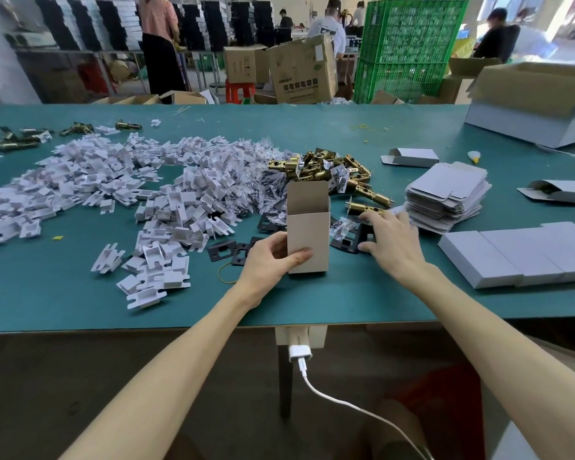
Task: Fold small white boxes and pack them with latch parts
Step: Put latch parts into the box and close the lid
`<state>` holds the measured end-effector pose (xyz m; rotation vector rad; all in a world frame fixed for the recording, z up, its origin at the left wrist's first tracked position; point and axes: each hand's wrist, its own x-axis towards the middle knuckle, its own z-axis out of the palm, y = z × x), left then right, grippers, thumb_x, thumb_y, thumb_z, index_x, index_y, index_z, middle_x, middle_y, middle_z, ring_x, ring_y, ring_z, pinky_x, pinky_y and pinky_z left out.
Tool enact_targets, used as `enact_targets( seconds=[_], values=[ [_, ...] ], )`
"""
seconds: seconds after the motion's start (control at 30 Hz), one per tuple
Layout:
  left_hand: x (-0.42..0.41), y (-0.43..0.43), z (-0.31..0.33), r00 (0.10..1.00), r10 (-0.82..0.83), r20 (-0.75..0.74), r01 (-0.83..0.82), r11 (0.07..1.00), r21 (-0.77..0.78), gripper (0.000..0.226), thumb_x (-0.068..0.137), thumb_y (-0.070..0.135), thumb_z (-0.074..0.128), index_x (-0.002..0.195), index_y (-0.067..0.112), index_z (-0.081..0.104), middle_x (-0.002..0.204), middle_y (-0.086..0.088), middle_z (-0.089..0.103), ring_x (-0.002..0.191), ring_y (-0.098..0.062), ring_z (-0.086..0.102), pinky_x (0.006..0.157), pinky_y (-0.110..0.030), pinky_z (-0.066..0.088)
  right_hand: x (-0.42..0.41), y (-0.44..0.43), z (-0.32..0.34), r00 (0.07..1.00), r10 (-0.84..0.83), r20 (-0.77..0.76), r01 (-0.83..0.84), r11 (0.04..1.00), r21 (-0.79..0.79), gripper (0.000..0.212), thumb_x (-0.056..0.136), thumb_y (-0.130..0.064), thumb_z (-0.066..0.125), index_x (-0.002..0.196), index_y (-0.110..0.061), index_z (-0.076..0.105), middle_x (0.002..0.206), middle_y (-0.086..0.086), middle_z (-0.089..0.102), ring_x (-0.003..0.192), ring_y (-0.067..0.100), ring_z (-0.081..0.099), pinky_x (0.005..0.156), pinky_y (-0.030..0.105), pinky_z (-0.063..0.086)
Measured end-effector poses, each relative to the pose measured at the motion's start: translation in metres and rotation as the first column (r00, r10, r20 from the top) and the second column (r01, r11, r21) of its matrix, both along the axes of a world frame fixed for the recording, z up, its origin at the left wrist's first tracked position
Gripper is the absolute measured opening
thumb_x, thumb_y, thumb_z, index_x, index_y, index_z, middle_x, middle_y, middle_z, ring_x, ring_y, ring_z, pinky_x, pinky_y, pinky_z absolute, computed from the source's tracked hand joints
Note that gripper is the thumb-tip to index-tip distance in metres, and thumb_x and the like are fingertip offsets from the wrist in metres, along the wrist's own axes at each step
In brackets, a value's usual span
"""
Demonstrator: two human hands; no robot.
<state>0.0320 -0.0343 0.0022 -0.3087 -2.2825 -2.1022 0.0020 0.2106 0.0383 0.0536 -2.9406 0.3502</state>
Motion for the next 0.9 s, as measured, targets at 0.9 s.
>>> enact_targets(
  seconds=[0.9],
  values=[
    [0.0,0.001,-0.001,1.0,-0.011,0.006,0.011,1.0,-0.015,0.042,0.086,0.02,0.085,0.125,0.017,0.071,0.115,0.005,0.078,0.109,-0.011,0.073,0.096,-0.027,0.057,0.028,-0.073,0.103,0.867,0.361,-0.344,-0.489,0.75,-0.446,0.02,0.08,-0.001,0.077,0.096,-0.014,0.078,0.089,-0.003,0.077,0.088,0.012,0.071,0.083,0.027,0.055]
  ],
)
